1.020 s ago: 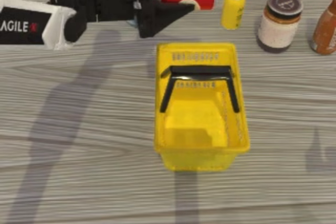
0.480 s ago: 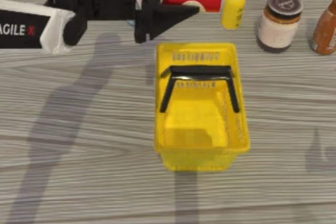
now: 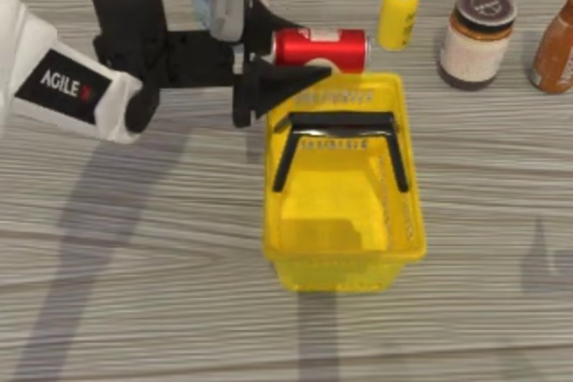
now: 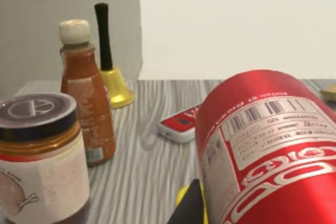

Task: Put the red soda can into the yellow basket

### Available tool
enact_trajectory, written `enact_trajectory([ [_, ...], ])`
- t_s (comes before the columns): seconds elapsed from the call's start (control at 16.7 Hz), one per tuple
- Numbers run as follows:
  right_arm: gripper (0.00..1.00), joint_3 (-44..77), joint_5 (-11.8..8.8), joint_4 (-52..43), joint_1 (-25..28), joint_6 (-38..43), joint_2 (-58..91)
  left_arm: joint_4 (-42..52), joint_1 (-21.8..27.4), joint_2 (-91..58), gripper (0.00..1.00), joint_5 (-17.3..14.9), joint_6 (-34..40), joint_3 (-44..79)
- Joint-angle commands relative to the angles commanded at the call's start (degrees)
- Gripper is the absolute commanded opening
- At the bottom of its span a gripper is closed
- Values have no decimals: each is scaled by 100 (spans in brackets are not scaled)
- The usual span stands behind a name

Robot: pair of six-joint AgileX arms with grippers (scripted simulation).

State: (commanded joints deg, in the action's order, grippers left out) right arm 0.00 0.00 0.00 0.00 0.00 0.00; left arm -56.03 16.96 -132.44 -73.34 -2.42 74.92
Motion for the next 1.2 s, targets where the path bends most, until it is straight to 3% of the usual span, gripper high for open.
enact_trajectory([
  [0.36,100,0,0,0,0,0,0,-338,-26,-293,0,5,15,-111],
  [1.14,100,0,0,0,0,0,0,-338,-26,-293,98,5,15,-111],
  [1.2,100,0,0,0,0,0,0,-338,-26,-293,100,5,15,-111],
])
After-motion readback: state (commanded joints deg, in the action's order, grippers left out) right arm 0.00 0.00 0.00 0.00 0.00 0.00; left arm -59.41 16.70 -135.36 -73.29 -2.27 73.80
